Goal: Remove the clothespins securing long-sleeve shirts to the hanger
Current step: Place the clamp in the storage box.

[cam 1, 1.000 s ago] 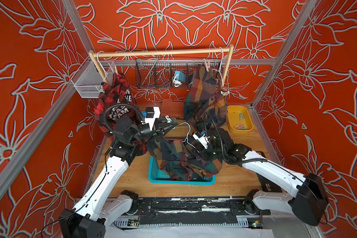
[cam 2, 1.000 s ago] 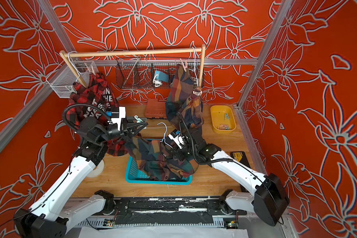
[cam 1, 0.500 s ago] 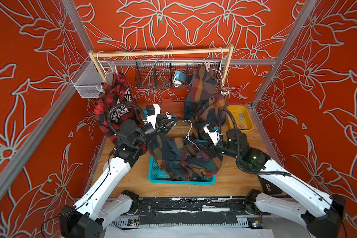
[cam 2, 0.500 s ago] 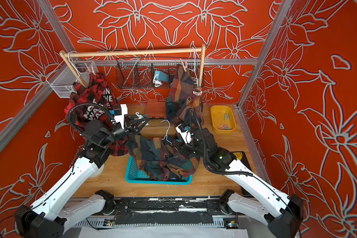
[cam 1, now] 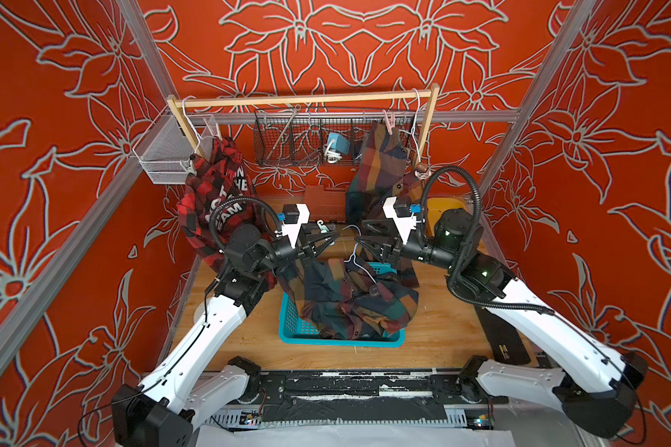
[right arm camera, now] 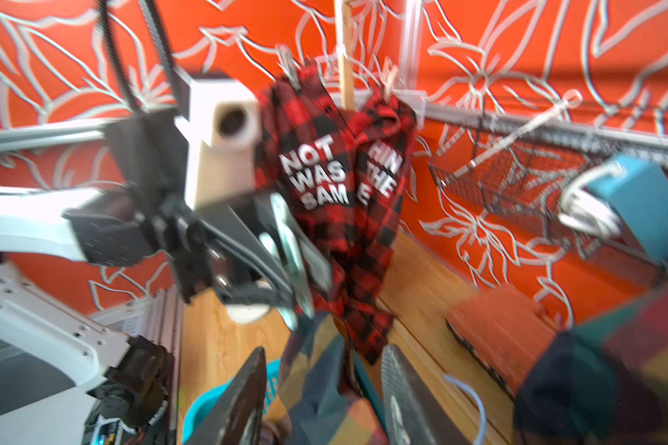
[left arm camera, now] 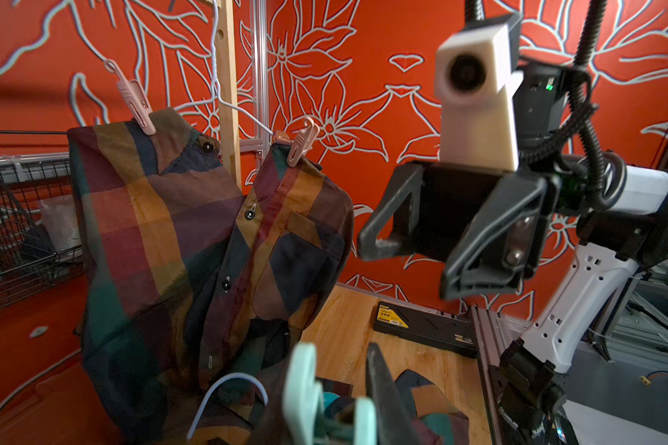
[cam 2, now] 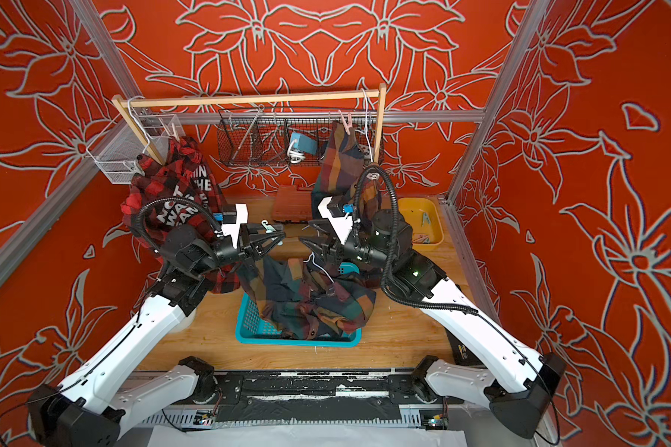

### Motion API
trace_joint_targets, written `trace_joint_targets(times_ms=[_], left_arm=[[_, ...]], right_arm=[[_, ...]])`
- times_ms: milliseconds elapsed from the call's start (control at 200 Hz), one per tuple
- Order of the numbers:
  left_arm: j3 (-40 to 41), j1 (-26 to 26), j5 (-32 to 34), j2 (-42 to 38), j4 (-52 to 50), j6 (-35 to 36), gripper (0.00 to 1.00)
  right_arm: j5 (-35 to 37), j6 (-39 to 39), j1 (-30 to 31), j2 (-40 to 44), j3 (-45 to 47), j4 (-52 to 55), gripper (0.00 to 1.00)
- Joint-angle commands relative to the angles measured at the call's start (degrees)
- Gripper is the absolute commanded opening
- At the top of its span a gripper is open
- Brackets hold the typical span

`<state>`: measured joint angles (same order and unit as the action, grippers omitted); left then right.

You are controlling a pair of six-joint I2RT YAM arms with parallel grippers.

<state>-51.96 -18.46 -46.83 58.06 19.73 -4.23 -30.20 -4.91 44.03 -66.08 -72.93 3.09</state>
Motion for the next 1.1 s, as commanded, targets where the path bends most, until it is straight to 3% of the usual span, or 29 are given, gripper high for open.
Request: trace_joint_targets(times_ms=[0, 395, 1096], left_arm=[[-1.88, -0.35, -1.05, 0.85, -4.08, 5.01, 0.00], [-3.58, -0.44, -3.43, 2.41, -7.73, 8.40, 0.00], [-3.76, -0.44, -3.97, 2.23, -10.40, 11.78, 0.00]], right_arm=[[-5.34, -0.43, 0.37, -2.42, -3.16, -1.30, 0.49], [-11.56, -1.17, 0.42, -12.63, -10.61, -2.03, 0.46], [-17.78, -4.96, 0.66, -20.33, -14.37, -5.12, 0.36]])
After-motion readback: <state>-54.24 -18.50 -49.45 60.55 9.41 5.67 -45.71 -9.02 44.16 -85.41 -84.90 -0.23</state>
